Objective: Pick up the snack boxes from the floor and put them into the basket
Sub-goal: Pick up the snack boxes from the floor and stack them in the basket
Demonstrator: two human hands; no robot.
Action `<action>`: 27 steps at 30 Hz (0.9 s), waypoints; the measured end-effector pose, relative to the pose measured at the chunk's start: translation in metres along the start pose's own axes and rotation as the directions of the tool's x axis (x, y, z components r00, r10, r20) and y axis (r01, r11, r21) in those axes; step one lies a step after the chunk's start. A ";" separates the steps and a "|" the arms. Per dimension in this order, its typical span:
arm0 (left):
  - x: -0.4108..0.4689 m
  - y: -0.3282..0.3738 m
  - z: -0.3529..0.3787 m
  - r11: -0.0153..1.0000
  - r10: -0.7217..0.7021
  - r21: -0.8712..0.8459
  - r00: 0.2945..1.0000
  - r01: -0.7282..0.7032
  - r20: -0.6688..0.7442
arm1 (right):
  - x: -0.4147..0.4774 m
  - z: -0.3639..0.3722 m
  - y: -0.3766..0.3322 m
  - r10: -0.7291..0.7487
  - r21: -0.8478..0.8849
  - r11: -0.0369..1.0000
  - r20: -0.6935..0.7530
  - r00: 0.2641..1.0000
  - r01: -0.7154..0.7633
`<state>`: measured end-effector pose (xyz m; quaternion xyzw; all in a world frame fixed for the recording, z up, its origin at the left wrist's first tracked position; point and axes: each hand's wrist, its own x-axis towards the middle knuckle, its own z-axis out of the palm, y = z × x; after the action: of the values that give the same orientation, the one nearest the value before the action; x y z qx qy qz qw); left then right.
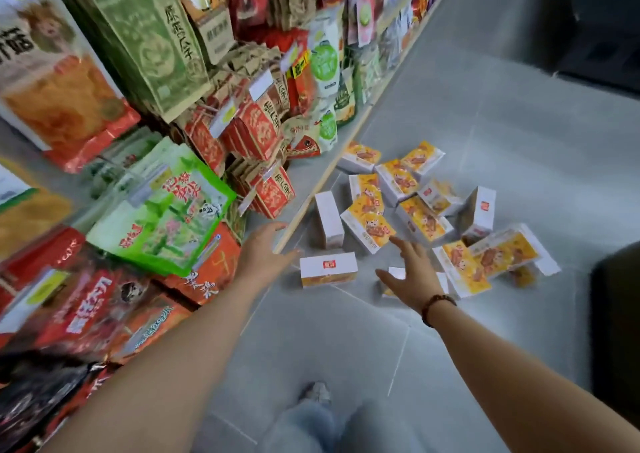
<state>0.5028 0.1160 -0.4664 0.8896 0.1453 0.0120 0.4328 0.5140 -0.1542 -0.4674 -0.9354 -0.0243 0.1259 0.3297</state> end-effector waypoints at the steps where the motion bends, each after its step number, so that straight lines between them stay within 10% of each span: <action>1: 0.012 -0.001 0.004 1.000 -0.021 0.004 1.000 0.021 0.002 | 0.014 0.001 0.002 0.007 -0.004 1.000 0.020 1.000 -0.007; 18: 0.147 -0.120 0.153 0.871 -0.484 -0.158 0.869 0.466 -0.105 | 0.253 0.097 0.104 0.118 -0.083 0.992 0.364 0.924 -0.094; 27: 0.196 -0.263 0.274 0.865 -0.500 -0.067 0.866 0.498 -0.027 | 0.318 0.239 0.209 0.204 -0.121 0.978 0.431 0.879 -0.167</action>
<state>0.6656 0.1123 -0.8613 0.8085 0.3792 -0.0765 0.4434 0.7536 -0.1308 -0.8470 -0.8929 -0.0136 0.3643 0.2641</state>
